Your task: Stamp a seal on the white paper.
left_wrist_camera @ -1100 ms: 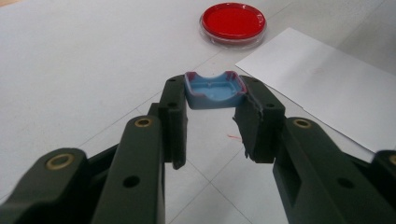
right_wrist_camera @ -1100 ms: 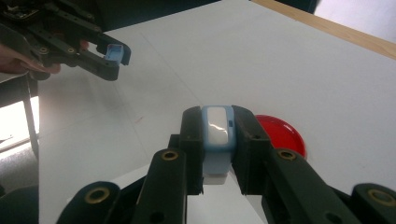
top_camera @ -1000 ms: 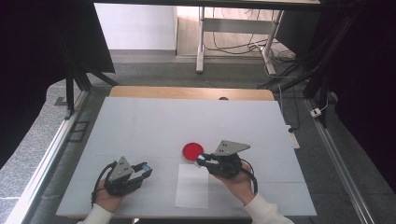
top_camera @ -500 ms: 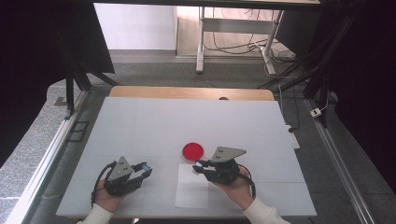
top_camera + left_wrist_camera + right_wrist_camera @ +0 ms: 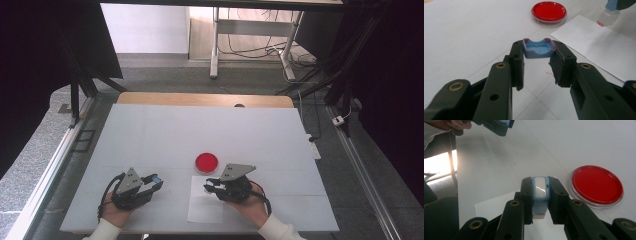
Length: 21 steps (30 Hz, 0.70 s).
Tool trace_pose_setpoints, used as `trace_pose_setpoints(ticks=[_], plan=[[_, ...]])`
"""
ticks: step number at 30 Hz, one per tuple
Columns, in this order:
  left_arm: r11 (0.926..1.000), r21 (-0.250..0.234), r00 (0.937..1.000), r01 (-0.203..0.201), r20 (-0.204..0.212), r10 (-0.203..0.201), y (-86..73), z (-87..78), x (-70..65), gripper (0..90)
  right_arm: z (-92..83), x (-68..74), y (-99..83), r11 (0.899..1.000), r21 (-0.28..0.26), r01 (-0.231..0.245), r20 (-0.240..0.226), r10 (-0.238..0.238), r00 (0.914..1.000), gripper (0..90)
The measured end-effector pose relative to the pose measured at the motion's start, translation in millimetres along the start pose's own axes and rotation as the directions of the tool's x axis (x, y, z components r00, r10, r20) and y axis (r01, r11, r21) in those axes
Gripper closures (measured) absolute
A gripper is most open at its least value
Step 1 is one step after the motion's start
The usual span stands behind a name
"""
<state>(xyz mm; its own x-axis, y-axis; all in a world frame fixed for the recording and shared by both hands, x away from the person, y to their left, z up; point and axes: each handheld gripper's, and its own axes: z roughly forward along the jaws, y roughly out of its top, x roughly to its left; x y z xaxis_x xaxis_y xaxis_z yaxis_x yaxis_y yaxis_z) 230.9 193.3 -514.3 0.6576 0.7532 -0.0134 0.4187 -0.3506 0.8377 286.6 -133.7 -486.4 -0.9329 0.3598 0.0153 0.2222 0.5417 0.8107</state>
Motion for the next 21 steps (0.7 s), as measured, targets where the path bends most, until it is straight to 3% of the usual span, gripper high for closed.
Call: trace_pose_setpoints(ticks=[21], plan=[[1.0000,0.000,1.0000,-0.001,0.001,0.001,-0.1,-0.1,-0.2,64.6,11.7,2.3,-6.7,0.999,0.036,0.005,-0.012,-0.005,0.9999,74.6]])
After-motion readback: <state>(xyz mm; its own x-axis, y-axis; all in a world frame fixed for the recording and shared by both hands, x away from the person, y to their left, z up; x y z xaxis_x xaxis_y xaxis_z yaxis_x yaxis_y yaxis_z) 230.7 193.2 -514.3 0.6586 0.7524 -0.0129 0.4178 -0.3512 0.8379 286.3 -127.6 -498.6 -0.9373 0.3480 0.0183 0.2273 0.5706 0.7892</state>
